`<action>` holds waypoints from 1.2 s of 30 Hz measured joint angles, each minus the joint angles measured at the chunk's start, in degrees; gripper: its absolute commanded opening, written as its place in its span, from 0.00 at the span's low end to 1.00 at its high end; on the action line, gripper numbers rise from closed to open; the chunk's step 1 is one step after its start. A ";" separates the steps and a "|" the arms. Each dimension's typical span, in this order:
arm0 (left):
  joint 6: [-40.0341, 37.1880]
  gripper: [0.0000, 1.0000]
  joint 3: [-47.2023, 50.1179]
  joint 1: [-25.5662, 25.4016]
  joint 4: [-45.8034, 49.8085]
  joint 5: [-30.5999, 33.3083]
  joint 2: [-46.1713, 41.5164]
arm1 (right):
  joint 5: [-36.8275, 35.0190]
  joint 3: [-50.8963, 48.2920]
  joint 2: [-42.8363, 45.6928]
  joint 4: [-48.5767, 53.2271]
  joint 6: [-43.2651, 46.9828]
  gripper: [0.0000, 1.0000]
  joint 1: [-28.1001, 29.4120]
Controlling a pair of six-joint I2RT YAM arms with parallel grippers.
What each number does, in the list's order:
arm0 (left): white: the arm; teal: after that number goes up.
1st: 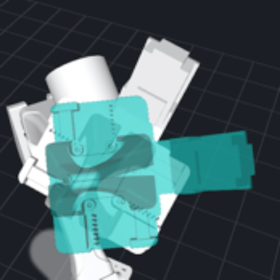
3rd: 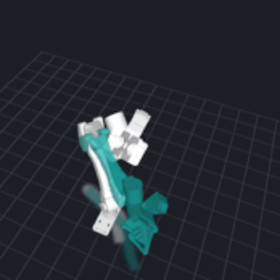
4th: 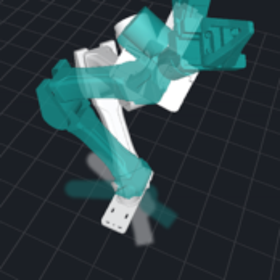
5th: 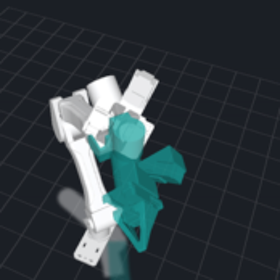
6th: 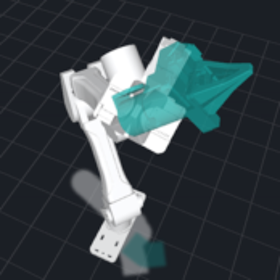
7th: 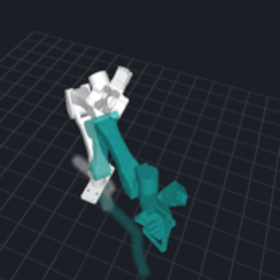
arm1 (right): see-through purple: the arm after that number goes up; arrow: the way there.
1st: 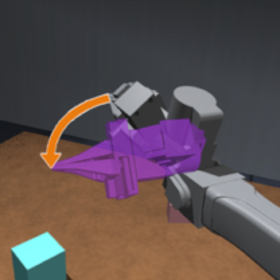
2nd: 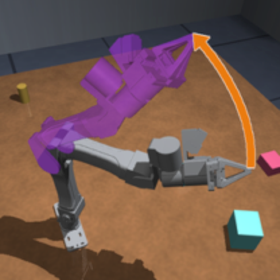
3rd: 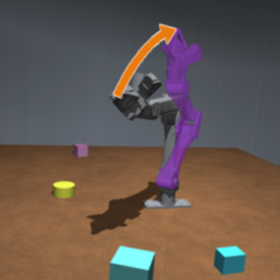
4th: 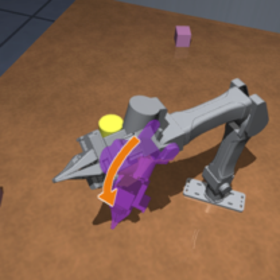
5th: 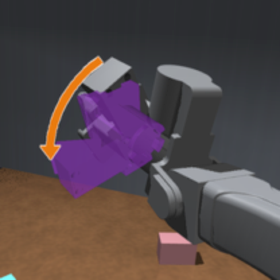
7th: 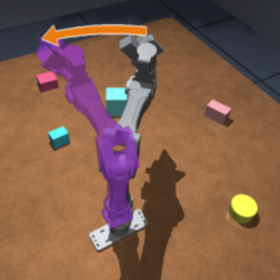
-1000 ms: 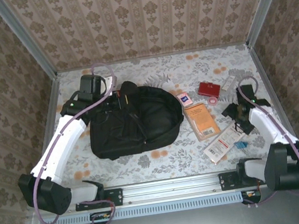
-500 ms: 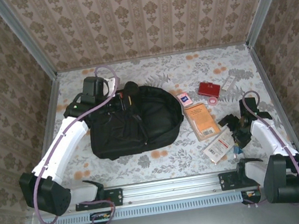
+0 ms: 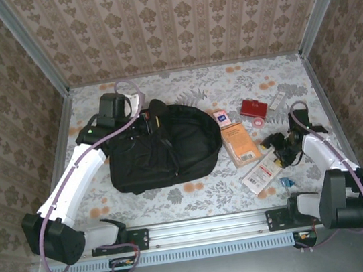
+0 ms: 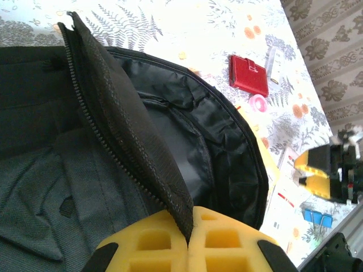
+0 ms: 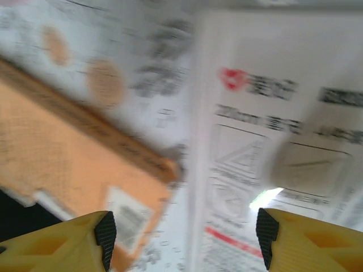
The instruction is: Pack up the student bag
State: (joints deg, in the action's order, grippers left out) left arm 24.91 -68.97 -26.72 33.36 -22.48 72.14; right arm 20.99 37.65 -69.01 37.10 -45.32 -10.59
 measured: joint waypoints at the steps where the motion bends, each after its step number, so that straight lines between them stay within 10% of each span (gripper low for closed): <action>1: 0.00 0.00 0.00 -0.28 0.00 0.00 0.00 | -0.31 2.32 -0.15 0.83 0.68 0.72 0.24; 7: 0.00 0.00 0.02 -0.63 0.00 0.04 -0.17 | -12.81 15.23 -0.17 11.28 4.87 0.97 2.99; 17: 0.00 0.00 0.28 -0.63 -0.04 0.00 -0.63 | -27.34 15.58 -2.36 32.48 4.22 1.00 6.56; 36: -0.02 0.00 0.28 -0.63 -0.04 -0.24 -0.63 | -23.15 7.91 -13.57 31.12 1.60 0.97 16.15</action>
State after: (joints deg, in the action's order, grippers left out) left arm 24.88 -68.69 -27.35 33.32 -22.72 71.50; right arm -2.15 45.56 -82.59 68.23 -43.72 5.56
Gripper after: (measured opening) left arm 0.049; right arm 0.983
